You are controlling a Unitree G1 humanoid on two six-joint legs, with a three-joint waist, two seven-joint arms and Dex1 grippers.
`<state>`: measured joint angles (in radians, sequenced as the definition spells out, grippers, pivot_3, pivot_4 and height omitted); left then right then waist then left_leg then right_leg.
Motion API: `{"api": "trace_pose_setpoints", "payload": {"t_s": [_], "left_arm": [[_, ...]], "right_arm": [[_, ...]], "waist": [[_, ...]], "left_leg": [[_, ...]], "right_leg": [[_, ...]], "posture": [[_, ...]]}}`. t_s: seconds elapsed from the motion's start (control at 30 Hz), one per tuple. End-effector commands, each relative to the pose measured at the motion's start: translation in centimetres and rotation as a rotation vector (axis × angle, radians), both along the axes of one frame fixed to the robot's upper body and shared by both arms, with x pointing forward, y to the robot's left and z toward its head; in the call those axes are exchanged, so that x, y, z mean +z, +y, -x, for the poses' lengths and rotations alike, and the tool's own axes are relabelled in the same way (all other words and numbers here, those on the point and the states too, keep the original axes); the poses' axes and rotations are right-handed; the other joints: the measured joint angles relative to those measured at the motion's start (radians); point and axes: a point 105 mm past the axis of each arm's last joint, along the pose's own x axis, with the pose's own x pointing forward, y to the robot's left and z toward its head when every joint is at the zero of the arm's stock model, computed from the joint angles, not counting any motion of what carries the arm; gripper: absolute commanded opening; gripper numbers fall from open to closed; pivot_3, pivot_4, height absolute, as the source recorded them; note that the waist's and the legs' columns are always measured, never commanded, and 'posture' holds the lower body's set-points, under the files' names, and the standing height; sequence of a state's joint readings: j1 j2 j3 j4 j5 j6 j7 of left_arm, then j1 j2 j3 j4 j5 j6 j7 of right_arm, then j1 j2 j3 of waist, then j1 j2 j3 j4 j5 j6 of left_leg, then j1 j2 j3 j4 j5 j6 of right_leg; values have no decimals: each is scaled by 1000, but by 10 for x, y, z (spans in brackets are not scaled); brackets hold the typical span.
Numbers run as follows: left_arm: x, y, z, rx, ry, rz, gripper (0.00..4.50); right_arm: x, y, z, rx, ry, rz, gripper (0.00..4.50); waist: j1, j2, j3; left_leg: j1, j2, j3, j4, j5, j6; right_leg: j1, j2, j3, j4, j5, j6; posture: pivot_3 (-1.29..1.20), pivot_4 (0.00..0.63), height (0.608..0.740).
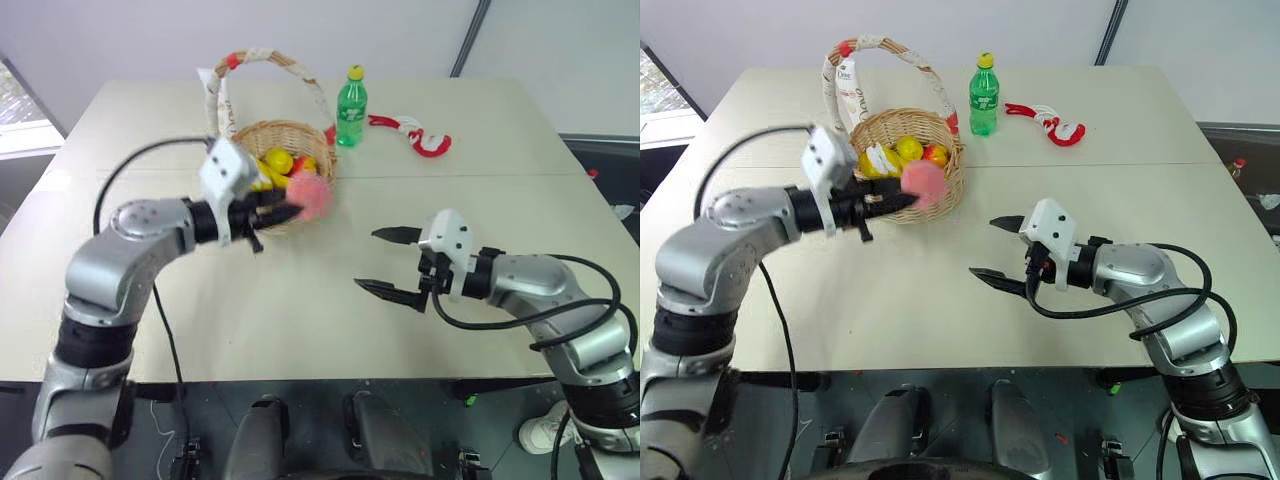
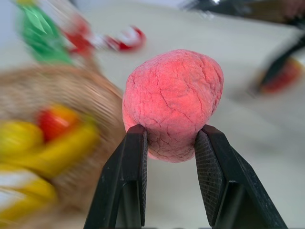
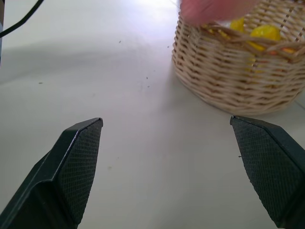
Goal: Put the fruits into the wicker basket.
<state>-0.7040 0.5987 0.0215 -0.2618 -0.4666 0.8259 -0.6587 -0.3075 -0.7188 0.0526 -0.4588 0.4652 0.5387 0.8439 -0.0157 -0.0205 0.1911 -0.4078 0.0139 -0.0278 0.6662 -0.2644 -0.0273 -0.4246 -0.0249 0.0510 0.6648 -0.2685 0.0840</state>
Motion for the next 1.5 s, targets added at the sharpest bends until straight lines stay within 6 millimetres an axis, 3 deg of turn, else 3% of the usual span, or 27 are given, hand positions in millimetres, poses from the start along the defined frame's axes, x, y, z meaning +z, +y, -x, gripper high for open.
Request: {"api": "trace_pose_setpoints", "payload": {"t_s": [0.03, 0.2, 0.3, 0.43, 0.6, 0.7, 0.8, 0.97, 1.3, 1.5], "left_arm": [[8, 28, -29, 226, -18, -4, 1273], [-9, 26, -44, 258, 24, -26, 1273], [-13, 24, -48, 258, 35, -26, 2372], [-5, 19, -46, 213, -13, 4, 4417], [0, -8, -2, -78, -123, -38, 4472], [-21, -35, 38, -330, -77, -99, 4472], [-43, -54, 65, -492, -26, -145, 4472], [-75, -66, 66, -516, 16, -235, 4472], [-85, -68, 65, -505, 35, -203, 4472], [-84, -63, 63, -478, 29, -188, 4500]], "right_arm": [[9, 3, 0, 17, -46, -11, 4500], [10, 4, -2, 10, -59, -15, 4500], [13, 1, -5, -9, -73, -13, 4500], [16, -25, -10, -102, -92, 48, 4500], [2, -103, -7, -305, -51, 335, 4500], [-15, -145, 5, -380, 20, 524, 4500], [-27, -168, 13, -424, 61, 621, 4500], [-34, -169, 9, -455, 59, 573, 4500], [-48, -175, -11, -526, 40, 525, 4500], [-48, -173, -11, -506, 34, 524, 1777]], "waist": [[-2, 0, 0], [0, 0, 0], [2, 0, 0], [2, 0, 0], [6, 0, 0], [5, 0, 0], [-1, 0, 0], [-9, 1, 0], [0, 1, 0], [-2, 1, -1]], "left_leg": [[0, 0, 0, 0, 0, 0], [0, 0, 0, 0, 0, 0], [0, 0, 0, 0, 0, 0], [0, 0, 0, 0, 0, 0], [-1, -1, 1, -1, 0, 0], [-1, -1, 2, -1, 0, 1], [1, -1, 4, -1, 0, 1], [5, 1, 7, -1, 0, 1], [4, 0, 7, -1, 0, 1], [4, 0, 7, -1, 0, 1]], "right_leg": [[0, 0, 0, 0, 0, 0], [0, 0, 0, 0, 0, 0], [0, -1, 0, 0, 0, 0], [0, -1, 0, 0, 0, 0], [0, -2, 0, -1, 0, 0], [0, -2, 1, -1, 0, 0], [2, -2, 1, -1, 0, 0], [3, 2, 4, 0, 0, 0], [4, 1, 5, 0, 0, 0], [4, 1, 4, 0, 0, 0]], "posture": [[0, 150, 740], [0, 150, 740], [0, 150, 740], [0, 150, 740], [0, 150, 740], [0, 150, 740], [0, 150, 740], [0, 150, 740], [0, 150, 740], [0, 150, 740]]}}
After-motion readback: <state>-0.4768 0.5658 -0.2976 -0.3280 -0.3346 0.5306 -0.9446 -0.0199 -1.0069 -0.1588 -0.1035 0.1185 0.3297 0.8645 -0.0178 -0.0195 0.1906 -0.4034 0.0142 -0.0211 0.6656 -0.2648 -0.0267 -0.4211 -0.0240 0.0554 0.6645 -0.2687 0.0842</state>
